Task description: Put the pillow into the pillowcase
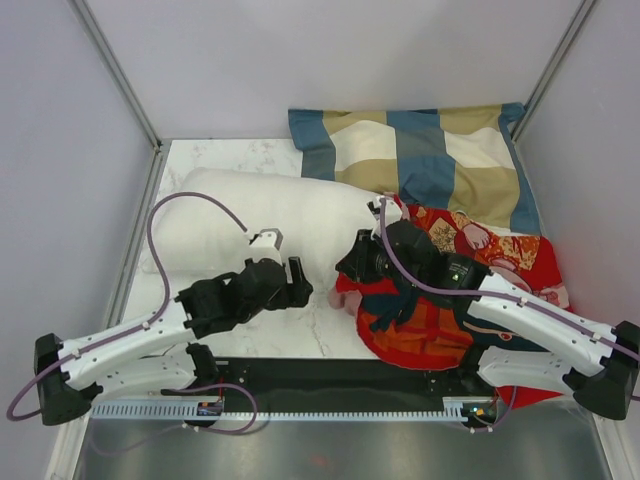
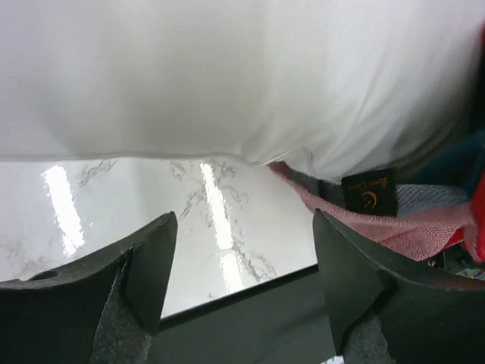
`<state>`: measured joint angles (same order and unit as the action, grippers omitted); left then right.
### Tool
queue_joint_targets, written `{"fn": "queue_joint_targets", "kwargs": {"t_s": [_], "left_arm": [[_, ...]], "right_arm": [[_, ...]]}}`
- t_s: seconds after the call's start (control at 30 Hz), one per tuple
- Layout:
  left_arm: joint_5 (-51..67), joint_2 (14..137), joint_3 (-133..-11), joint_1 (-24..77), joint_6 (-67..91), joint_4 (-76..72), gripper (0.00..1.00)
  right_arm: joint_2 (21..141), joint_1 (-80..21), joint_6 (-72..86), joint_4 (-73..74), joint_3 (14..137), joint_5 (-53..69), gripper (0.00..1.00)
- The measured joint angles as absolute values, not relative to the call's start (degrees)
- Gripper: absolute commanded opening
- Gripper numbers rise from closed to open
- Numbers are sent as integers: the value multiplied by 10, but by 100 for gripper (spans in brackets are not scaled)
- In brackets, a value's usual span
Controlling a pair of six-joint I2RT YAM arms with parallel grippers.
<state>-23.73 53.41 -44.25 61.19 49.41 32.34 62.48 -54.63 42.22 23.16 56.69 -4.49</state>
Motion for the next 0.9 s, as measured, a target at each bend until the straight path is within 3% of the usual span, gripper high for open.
{"fn": "queue_joint_targets", "kwargs": {"t_s": [0.1, 0.2, 0.47, 0.9], "left_arm": [[-247, 495, -453, 609, 496, 381, 90], [-259, 489, -492, 591, 491, 437, 97], [-278, 618, -709, 475, 410, 492, 100], [-278, 999, -1020, 425, 300, 492, 99]], "right_arm": [[620, -546, 422, 230, 566, -48, 51], [612, -547, 407, 250, 576, -65, 56], [624, -490, 357, 370, 722, -203, 63], [812, -285, 306, 406, 733, -220, 65]]}}
